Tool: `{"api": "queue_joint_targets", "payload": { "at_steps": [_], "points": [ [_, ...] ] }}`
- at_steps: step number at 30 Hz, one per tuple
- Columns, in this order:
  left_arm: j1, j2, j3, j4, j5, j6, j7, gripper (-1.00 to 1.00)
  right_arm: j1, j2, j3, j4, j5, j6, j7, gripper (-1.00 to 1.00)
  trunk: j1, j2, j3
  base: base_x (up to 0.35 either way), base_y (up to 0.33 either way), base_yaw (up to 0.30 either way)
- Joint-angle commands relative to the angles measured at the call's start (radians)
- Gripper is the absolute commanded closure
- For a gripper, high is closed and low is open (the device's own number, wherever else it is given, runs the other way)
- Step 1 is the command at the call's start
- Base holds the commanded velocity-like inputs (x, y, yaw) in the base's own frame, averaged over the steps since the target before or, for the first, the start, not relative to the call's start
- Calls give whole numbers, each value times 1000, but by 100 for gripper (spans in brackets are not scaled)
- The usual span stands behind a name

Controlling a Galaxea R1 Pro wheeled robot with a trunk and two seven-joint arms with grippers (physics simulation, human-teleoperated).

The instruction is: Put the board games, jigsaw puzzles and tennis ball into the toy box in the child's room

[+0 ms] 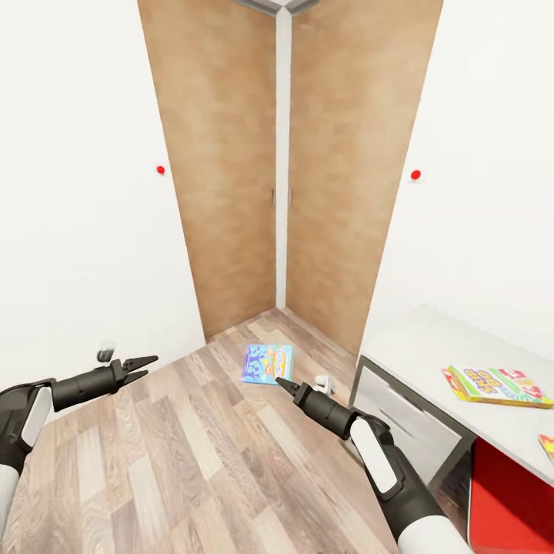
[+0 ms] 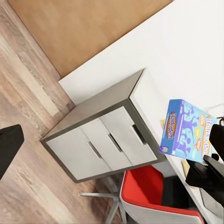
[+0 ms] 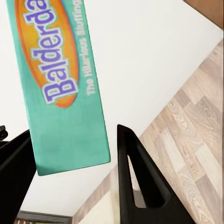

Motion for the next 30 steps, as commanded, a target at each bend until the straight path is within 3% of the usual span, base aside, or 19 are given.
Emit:
{"api": "queue_joint_targets", "payload": {
  "at_steps": [1, 30],
  "points": [
    [-1, 0, 1, 0, 2, 6, -2, -100, -1, 0, -1, 0, -7, 7, -1, 100, 1, -2, -3, 0, 3, -260],
    [-1, 0, 1, 0, 2, 6, -2, -100, -1, 0, -1, 0, -7, 5, -1, 100, 1, -2, -19, 0, 0, -258]
  ]
}}
